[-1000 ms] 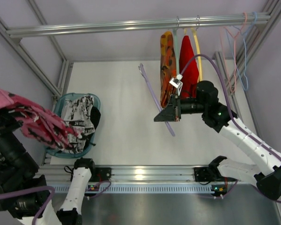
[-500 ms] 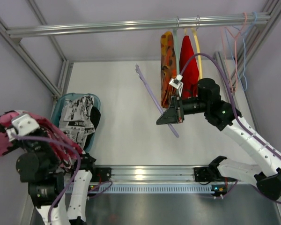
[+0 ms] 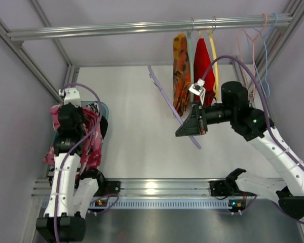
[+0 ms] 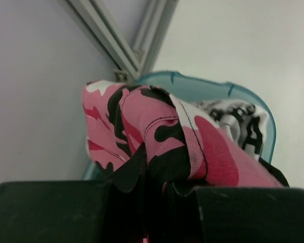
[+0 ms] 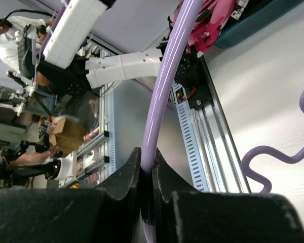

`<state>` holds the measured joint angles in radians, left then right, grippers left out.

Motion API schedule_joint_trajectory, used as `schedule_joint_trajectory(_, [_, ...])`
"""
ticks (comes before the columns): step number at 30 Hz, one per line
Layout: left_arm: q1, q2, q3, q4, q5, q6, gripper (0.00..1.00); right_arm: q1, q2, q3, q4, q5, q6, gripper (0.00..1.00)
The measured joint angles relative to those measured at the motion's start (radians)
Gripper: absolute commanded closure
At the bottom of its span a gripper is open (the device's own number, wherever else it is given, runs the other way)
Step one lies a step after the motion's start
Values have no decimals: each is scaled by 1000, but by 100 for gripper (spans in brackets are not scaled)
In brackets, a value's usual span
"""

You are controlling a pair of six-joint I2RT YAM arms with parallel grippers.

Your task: Remove the trousers from the hanger

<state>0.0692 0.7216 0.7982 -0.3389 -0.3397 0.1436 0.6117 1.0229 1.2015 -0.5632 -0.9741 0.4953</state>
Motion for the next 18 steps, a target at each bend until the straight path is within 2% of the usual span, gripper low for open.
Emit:
schedule_joint_trajectory(2, [0, 42, -40, 10, 30, -16, 77, -19, -18, 39, -53, -10, -27, 100])
schedule_joint_trajectory(3, [0, 55, -50, 11, 43, -20, 65, -29, -27, 51, -74, -16, -39, 100])
schedule_joint_trajectory(6, [0, 119, -54, -3, 93, -37, 48, -62, -61, 85, -146, -27, -75, 100])
schedule_joint_trajectory(7, [0, 140, -50, -15, 103, -43, 33, -72, -74, 97, -171, -33, -88, 100])
schedule_joint_trajectory(8, [0, 167, -45, -33, 119, -45, 25, -82, -84, 109, -197, -41, -102, 100])
schedule_joint_trajectory(10, [0, 209, -32, -85, 166, -64, 2, -99, -100, 129, -239, -52, -121, 100])
schedule_joint_trajectory(14, [3, 174, 16, -194, 325, -89, 2, -141, -134, 185, -335, -60, -159, 100])
schedule_joint_trajectory(18, [2, 80, 137, -229, 487, -103, 2, -191, -180, 259, -404, -61, -183, 100])
